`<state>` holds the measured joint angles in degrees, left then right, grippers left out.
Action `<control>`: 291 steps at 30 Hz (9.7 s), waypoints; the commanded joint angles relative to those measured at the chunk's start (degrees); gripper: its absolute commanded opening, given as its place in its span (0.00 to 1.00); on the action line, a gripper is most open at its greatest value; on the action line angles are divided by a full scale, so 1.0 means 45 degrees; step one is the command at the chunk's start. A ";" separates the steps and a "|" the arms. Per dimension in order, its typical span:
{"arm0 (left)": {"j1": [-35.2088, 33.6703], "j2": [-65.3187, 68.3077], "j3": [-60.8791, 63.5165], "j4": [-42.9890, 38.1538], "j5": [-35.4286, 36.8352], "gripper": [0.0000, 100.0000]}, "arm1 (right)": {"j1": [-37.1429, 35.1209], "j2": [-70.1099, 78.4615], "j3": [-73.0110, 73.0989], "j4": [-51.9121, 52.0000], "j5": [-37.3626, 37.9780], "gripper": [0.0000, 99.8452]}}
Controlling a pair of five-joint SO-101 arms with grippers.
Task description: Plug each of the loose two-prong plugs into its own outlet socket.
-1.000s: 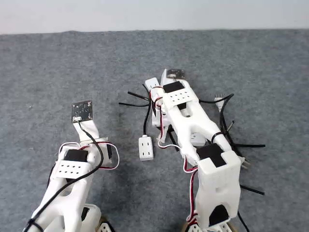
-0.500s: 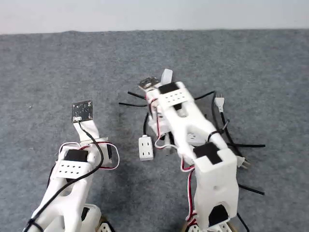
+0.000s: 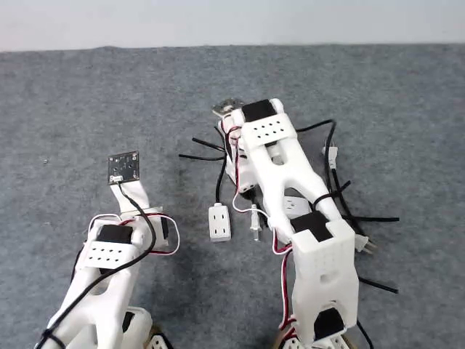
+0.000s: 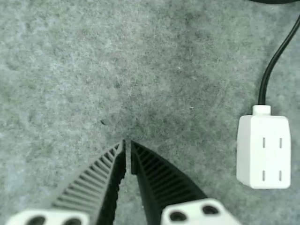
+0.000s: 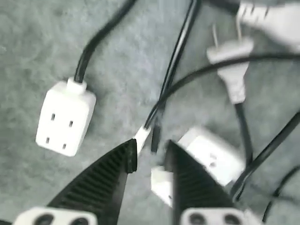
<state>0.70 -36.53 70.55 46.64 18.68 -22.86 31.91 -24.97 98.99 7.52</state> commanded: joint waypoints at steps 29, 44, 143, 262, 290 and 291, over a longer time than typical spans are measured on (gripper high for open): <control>0.0020 -0.0059 -0.0029 -0.0234 -0.0117 0.02 | 0.2217 -0.0420 0.4708 -0.2921 -0.0938 0.01; 0.0020 -0.0059 -0.0029 -0.0234 -0.0117 0.02 | 0.2315 -0.2862 0.2696 -0.1670 -0.3653 0.01; 0.0254 -0.0039 -0.0088 -0.0234 -0.0567 0.02 | 0.2120 -0.5812 1.1780 -0.8508 -0.8147 0.08; 0.0469 0.0781 -0.0928 0.2071 -0.9182 0.01 | -0.2295 -1.2552 1.6684 -1.4369 -0.2676 0.01; 0.0469 0.0781 -0.0889 0.2090 -0.9201 0.01 | -0.2842 -0.9661 1.6020 -1.2884 -0.1328 0.01; 0.0469 0.0781 -0.0889 0.2090 -0.9201 0.01 | -0.2842 -0.9680 1.6059 -1.2884 -0.1309 0.01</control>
<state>3.08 -31.52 67.12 56.75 -22.99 -34.90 -13.89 46.59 38.95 0.92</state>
